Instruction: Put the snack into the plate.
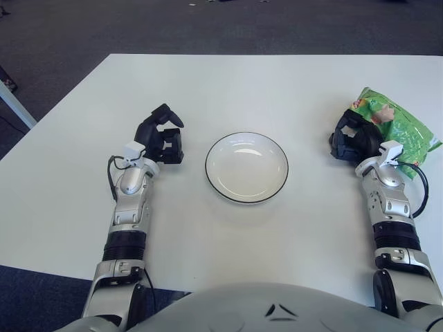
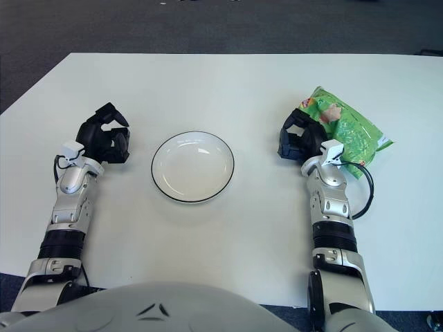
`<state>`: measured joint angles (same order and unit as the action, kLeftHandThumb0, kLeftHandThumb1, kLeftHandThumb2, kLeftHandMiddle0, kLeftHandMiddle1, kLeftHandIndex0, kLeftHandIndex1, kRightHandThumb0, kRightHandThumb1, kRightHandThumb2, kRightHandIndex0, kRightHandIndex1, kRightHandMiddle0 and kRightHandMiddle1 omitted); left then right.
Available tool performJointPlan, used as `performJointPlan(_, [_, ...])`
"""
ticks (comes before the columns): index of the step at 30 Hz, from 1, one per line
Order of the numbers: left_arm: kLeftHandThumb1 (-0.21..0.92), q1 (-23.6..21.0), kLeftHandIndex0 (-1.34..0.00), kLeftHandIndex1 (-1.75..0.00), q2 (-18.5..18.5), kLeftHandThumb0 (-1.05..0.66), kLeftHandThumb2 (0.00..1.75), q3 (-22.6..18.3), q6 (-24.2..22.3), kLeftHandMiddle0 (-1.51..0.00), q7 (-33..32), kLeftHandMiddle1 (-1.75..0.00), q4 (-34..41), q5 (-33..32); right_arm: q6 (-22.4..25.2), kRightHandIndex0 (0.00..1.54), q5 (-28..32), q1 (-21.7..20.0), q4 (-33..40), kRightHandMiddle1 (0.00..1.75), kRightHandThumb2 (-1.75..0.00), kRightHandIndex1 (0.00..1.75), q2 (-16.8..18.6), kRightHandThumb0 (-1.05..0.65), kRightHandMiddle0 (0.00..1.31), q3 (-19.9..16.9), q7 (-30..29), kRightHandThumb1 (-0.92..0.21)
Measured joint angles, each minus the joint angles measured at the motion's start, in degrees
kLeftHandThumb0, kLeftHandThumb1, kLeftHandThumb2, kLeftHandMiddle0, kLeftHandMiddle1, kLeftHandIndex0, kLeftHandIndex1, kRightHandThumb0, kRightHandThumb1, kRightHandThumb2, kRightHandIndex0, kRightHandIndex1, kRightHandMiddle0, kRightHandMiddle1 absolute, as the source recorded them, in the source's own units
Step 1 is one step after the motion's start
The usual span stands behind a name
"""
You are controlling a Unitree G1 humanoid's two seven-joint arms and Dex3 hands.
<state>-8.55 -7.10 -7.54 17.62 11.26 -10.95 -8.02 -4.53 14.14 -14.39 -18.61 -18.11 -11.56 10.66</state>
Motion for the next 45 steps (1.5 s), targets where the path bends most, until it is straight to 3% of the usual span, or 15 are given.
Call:
performJointPlan(14, [0.26,0.2,-0.66,-1.75,0.0,-0.50,1.39,0.2,0.0,-1.36,0.0,-1.75,0.6,0.0,-1.2,1.33,-1.9,0.7,1.4,1.75,-1.46,1.75,-0.2,-0.53,0.71,0.2,-0.8,-0.20])
performJointPlan(28, [0.26,0.2,-0.66,-1.75,0.1,-0.50,1.38,0.4,0.0,-1.36,-0.7,-1.75,0.8,0.1,5.8,1.27,1.4,5.2,14.6,1.75,-1.50,1.75,-0.9,-0.54,0.74,-1.1,1.8,-0.17])
performJointPlan(45, [0.28,-0.1,-0.65,-1.75,0.1,-0.50,1.37,0.3,0.0,-1.35,-0.9,-1.75,-0.8,0.1,3.9,1.27,3.3,-0.5,16.8,1.75,-1.52,1.75,-6.1,-0.55,0.75,-6.7,6.7,-0.15])
